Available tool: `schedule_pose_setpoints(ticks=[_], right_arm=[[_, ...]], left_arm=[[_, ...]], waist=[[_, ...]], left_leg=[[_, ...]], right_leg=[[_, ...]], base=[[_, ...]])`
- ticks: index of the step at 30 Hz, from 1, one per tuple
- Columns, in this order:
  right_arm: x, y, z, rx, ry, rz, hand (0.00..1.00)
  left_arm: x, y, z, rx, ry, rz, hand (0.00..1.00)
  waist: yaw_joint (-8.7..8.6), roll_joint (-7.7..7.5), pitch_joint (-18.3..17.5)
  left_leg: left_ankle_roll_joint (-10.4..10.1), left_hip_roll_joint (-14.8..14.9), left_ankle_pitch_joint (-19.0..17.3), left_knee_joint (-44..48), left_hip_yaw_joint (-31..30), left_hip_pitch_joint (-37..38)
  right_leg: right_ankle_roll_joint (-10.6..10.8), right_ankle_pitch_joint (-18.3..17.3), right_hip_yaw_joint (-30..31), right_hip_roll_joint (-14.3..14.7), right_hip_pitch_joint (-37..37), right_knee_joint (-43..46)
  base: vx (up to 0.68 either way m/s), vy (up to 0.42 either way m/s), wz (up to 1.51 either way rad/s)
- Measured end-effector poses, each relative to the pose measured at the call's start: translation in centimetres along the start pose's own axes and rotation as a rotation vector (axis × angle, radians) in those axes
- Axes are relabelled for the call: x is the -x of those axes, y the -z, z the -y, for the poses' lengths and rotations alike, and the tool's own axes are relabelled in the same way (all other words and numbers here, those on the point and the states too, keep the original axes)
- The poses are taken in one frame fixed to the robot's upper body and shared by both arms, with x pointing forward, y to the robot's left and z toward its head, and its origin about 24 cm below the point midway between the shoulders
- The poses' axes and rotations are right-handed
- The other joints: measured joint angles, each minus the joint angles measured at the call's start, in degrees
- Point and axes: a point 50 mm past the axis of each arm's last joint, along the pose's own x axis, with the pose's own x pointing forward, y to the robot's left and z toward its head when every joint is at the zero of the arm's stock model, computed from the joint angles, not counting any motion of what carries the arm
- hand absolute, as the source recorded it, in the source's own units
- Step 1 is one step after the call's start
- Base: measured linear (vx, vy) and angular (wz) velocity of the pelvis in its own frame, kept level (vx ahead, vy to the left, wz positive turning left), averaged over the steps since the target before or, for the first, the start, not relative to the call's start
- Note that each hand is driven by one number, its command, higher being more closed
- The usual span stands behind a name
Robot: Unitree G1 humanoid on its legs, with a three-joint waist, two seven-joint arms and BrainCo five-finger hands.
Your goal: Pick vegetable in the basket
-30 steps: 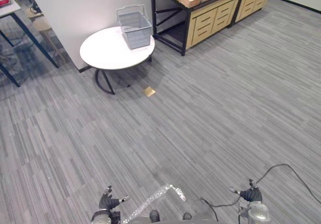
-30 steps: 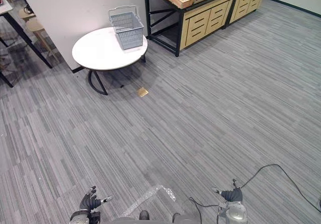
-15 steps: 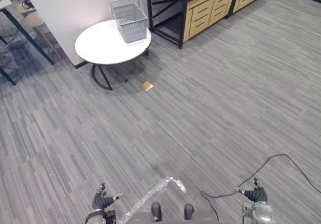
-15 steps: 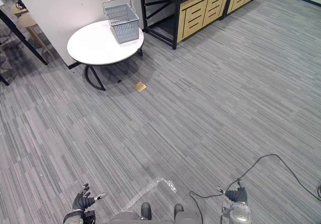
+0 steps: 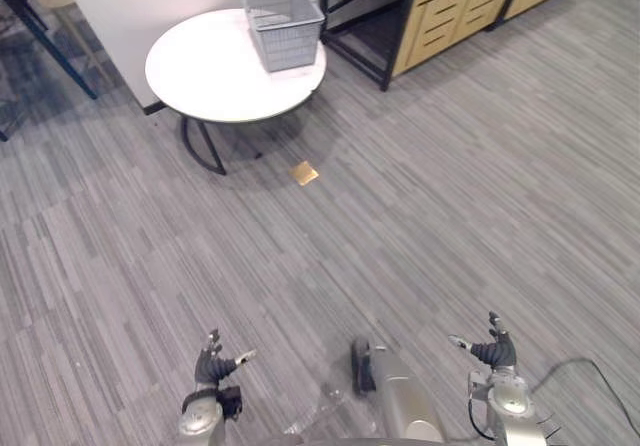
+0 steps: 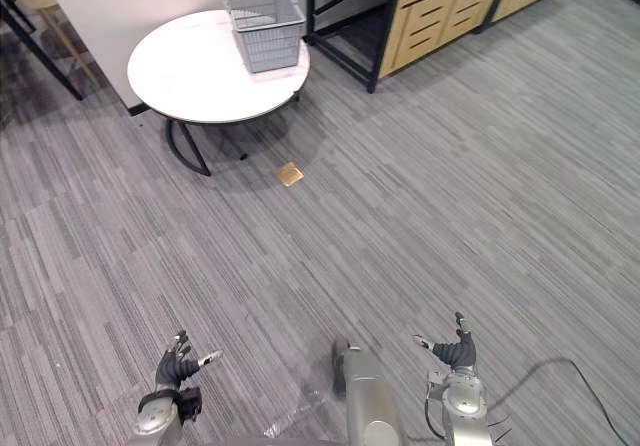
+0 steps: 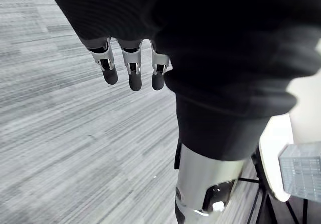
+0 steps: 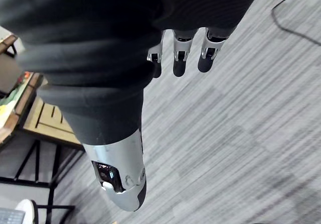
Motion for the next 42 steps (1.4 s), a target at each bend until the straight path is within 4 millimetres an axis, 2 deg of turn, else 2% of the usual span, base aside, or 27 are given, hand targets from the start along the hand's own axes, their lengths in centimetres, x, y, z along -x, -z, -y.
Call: schedule_pose_setpoints(ticks=[1,2,3,4,6,9,10,12,13,14,15,16,18,19,20,22,24,26,28,29,30,31,34,37,38,40,42], right_arm=[[0.0,-0.4,-0.2,-0.001,-0.007,0.018,0.00],[0.1,-0.8,-0.5,-0.002,-0.023,0.036,0.00],[0.3,-0.9,-0.7,-0.014,-0.023,0.041,0.00],[0.5,-1.5,-1.1,-0.044,-0.017,0.063,0.00],[0.6,-2.5,-1.7,-0.075,-0.022,0.105,0.00],[0.4,-2.8,-1.8,-0.088,-0.024,0.112,0.00],[0.1,-2.7,-2.1,-0.086,-0.029,0.097,0.00],[-0.1,-1.7,-1.7,-0.066,-0.020,0.057,0.00],[-0.1,-1.4,-1.5,-0.057,-0.015,0.044,0.00],[-0.1,-0.5,-1.5,-0.045,-0.014,0.002,0.00],[0.0,0.0,-1.8,-0.044,-0.020,-0.023,0.00],[0.1,0.1,-1.9,-0.045,-0.020,-0.027,0.00],[0.5,0.8,-1.7,-0.037,-0.008,-0.047,0.00],[0.5,0.8,-1.7,-0.030,-0.010,-0.048,0.00],[0.6,0.7,-2.1,-0.032,-0.018,-0.048,0.00],[0.5,0.3,-2.7,-0.021,-0.039,-0.035,0.00],[0.5,-0.6,-3.5,-0.004,-0.069,0.006,0.00],[0.5,-1.9,-3.8,-0.008,-0.079,0.064,0.00],[0.4,-2.9,-3.7,-0.020,-0.076,0.112,0.00],[0.5,-2.7,-3.5,-0.017,-0.070,0.111,0.00],[0.7,-2.7,-3.4,-0.017,-0.070,0.116,0.00],[0.5,-2.9,-3.0,-0.002,-0.065,0.126,0.00],[1.2,-5.8,-2.4,-0.022,-0.049,0.257,0.00],[2.6,-7.9,-2.5,0.005,-0.056,0.381,0.00],[3.2,-9.8,-2.7,0.015,-0.069,0.476,0.00],[4.0,-12.0,-3.2,0.039,-0.087,0.602,0.00],[3.8,-13.4,-3.7,0.105,-0.107,0.682,0.00]], left_arm=[[0.0,0.0,0.4,0.013,0.004,0.000,0.00],[0.3,0.3,0.8,0.039,0.004,-0.011,0.00],[0.5,0.4,1.1,0.047,0.011,-0.009,0.00],[0.6,0.0,1.2,0.052,0.016,0.009,0.00],[0.5,-0.7,1.4,0.061,0.021,0.040,0.00],[0.6,-0.6,1.5,0.063,0.022,0.036,0.00],[0.8,-0.3,1.3,0.059,0.018,0.028,0.00],[1.2,0.5,1.2,0.052,0.020,0.003,0.00],[1.3,0.7,1.2,0.052,0.018,-0.006,0.00],[1.3,1.2,0.8,0.042,0.006,-0.025,0.00],[1.2,1.3,0.7,0.034,0.005,-0.035,0.00],[1.1,1.2,0.6,0.030,0.004,-0.029,0.00],[1.0,1.0,0.8,0.029,0.013,-0.026,0.00],[1.0,1.2,0.8,0.026,0.011,-0.035,0.00],[0.9,1.5,0.5,0.012,0.008,-0.050,0.00],[0.9,1.5,0.6,-0.014,0.023,-0.050,0.00],[0.9,1.5,0.6,-0.019,0.024,-0.047,0.00],[0.7,1.2,0.6,-0.022,0.024,-0.036,0.00],[0.6,1.2,0.6,-0.031,0.025,-0.037,0.00],[0.5,1.6,0.2,-0.049,0.018,-0.055,0.00],[0.6,1.8,0.0,-0.065,0.016,-0.064,0.00],[0.6,2.3,0.7,-0.057,0.030,-0.091,0.00],[1.0,2.7,1.4,-0.060,0.047,-0.099,0.00],[1.8,3.0,2.2,-0.042,0.059,-0.090,0.00],[2.4,3.5,1.9,-0.044,0.054,-0.099,0.00],[2.8,4.1,1.6,-0.047,0.047,-0.117,0.00],[3.0,4.4,1.2,-0.060,0.042,-0.126,0.00]], waist=[[-0.01,0.19,0.61],[0.58,0.50,1.48],[0.67,0.94,1.67],[1.31,0.72,1.88],[3.66,-1.04,2.28],[5.37,-2.15,2.56],[5.32,-2.89,2.90],[5.37,-2.62,2.68],[5.33,-2.12,2.46],[5.50,-1.79,2.02],[5.56,-3.05,1.19],[5.12,-3.50,0.90],[5.22,-5.38,0.71],[5.09,-5.70,0.76],[4.40,-6.18,0.81],[4.04,-6.14,0.84],[3.53,-5.91,0.95],[2.99,-5.40,1.19],[1.95,-5.61,1.18],[1.95,-6.45,0.79],[1.98,-8.03,0.45],[2.20,-6.01,0.43],[1.82,-4.44,0.36],[2.24,-3.29,0.67],[2.63,-3.02,0.50],[3.67,-3.25,-0.32],[4.57,-2.74,-0.66]], left_leg=[[0.48,-0.26,5.32,5.94,0.68,-2.44],[-0.08,1.20,16.34,17.92,1.80,-6.40],[0.28,4.17,15.58,27.60,3.23,-10.30],[2.72,7.64,12.92,37.03,5.87,-15.33],[5.47,10.05,8.76,40.48,9.91,-23.19],[7.16,10.25,4.88,28.05,13.56,-31.20],[7.07,8.57,4.94,17.83,14.30,-32.81],[3.32,5.26,8.92,-6.17,13.47,-32.45],[3.23,5.03,10.74,-11.24,12.73,-32.43],[7.11,4.14,18.43,-11.30,11.85,-32.05],[10.09,2.58,18.66,-10.47,11.59,-32.24],[10.47,1.62,17.45,-10.07,11.58,-32.56],[12.76,-1.09,12.53,-6.56,12.88,-30.55],[13.07,-1.82,11.09,-6.34,12.80,-28.99],[13.80,-2.93,8.21,-7.17,12.47,-24.53],[14.33,-3.55,6.09,-8.67,11.51,-18.25],[14.41,-3.26,5.91,-11.82,10.67,-12.17],[13.75,-2.20,5.49,-14.44,9.17,-7.88],[12.10,-0.97,4.52,-14.83,7.06,-5.30],[9.86,-1.14,3.04,-14.79,5.85,-3.81],[8.57,-2.07,1.09,-14.38,4.19,-2.84],[7.90,-0.05,0.07,-14.61,2.63,-1.96],[6.94,1.56,0.49,-10.03,0.63,-3.45],[2.98,6.71,1.95,14.78,2.34,-12.26],[3.34,8.83,1.76,20.18,5.55,-15.32],[5.08,9.43,0.75,18.23,8.19,-18.83],[5.35,7.20,1.40,4.54,7.86,-20.13]], right_leg=[[0.00,-1.27,0.23,-0.22,2.14,-0.33],[-0.03,-3.16,0.96,0.04,8.30,-3.09],[-0.27,-3.75,0.69,0.87,13.63,-5.85],[-1.10,-4.29,0.60,1.50,19.50,-9.13],[-0.82,-5.26,2.39,1.19,26.52,-14.38],[0.37,-7.11,4.11,-0.05,33.47,-19.67],[1.23,-8.51,4.74,-1.28,36.05,-20.61],[3.41,-11.78,6.40,-2.95,40.48,-22.49],[3.96,-12.57,6.68,-2.77,41.30,-22.93],[5.07,-14.52,7.97,-3.42,43.22,-22.91],[5.27,-14.72,8.51,-5.08,43.22,-22.20],[5.31,-14.70,8.56,-6.28,42.60,-20.62],[6.26,-14.41,10.83,-9.11,38.80,-7.12],[8.99,-13.36,11.14,-9.48,36.83,-1.16],[16.29,-8.01,11.72,-10.61,30.98,16.36],[13.02,-10.18,11.48,-10.97,24.04,31.13],[9.99,-12.18,9.06,-10.71,18.27,33.73],[9.15,-14.14,7.23,-9.21,12.82,29.14],[9.30,-13.23,6.88,-6.84,9.97,11.58],[9.64,-7.80,8.30,-6.10,10.75,-1.82],[7.73,2.35,9.41,-6.28,11.34,-6.64],[6.64,0.64,8.22,-5.07,11.46,-4.58],[5.57,-5.97,5.46,-4.94,11.99,-0.98],[4.06,-7.85,0.84,-3.99,21.68,-5.89],[3.64,-8.09,-0.10,-3.49,24.72,-8.11],[3.01,-8.47,-0.12,-3.45,26.86,-10.85],[3.76,-8.05,0.35,-4.02,28.22,-12.10]], base=[[0.76,-0.112,0.14],[0.78,-0.121,0.15],[0.90,-0.128,0.17],[0.70,-0.097,0.12],[0.60,-0.073,-0.19],[0.57,0.020,-0.27],[0.54,0.100,-0.23],[0.60,0.164,-0.32],[0.56,0.231,-0.44],[0.46,0.200,-0.32],[0.61,0.264,-0.18],[0.64,0.272,0.09],[0.70,0.298,0.11],[0.60,0.230,0.15],[0.56,0.180,0.19],[0.59,0.127,0.23],[0.40,0.024,0.21],[0.50,-0.072,0.44],[0.50,-0.173,0.75],[0.46,-0.216,0.63],[0.45,-0.210,0.53],[0.44,-0.212,0.36],[0.40,-0.241,0.51],[0.32,-0.193,0.66],[0.26,-0.131,0.30],[0.22,-0.050,-0.02],[0.27,0.035,-0.14]])
